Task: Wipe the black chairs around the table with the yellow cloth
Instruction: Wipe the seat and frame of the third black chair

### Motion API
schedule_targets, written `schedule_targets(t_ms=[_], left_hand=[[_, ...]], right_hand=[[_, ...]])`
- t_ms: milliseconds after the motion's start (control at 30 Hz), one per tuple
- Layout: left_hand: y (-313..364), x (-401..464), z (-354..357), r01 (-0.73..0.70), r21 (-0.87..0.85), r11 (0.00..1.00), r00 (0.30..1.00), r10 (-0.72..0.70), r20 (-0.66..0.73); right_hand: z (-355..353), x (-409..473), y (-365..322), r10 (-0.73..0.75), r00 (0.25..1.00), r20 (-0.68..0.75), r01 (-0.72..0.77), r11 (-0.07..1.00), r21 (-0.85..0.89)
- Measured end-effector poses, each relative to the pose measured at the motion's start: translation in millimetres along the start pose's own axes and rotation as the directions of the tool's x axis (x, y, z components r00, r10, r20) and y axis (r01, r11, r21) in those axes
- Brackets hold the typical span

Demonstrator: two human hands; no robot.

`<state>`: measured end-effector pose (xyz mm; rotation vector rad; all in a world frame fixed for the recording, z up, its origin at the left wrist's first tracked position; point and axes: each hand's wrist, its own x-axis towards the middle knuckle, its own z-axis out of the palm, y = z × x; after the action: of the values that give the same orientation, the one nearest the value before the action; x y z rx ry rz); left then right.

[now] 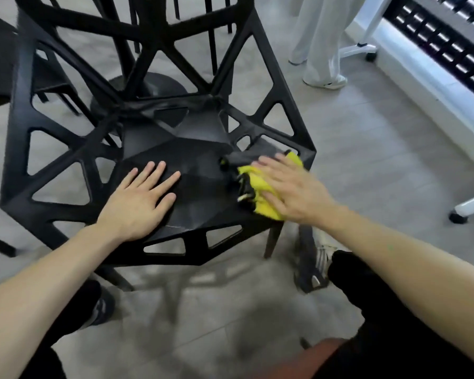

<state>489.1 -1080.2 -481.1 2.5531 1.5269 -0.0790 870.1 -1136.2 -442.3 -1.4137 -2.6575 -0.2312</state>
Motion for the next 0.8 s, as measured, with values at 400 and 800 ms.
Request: schedule_targets(t_ms=[400, 800], left_hand=[[2, -10, 5, -0.008, -0.011, 1.0, 1.0, 0.008, -0.02], [60, 12, -29, 0.005, -0.295, 0.956, 0.983, -0.059, -0.175]], right_hand=[[-1, 22, -64, 0.038, 0.991, 0.124, -0.066, 0.971, 0.229], [-49, -48, -49, 0.799, 0.598, -0.058, -0.703, 0.558, 0.442]])
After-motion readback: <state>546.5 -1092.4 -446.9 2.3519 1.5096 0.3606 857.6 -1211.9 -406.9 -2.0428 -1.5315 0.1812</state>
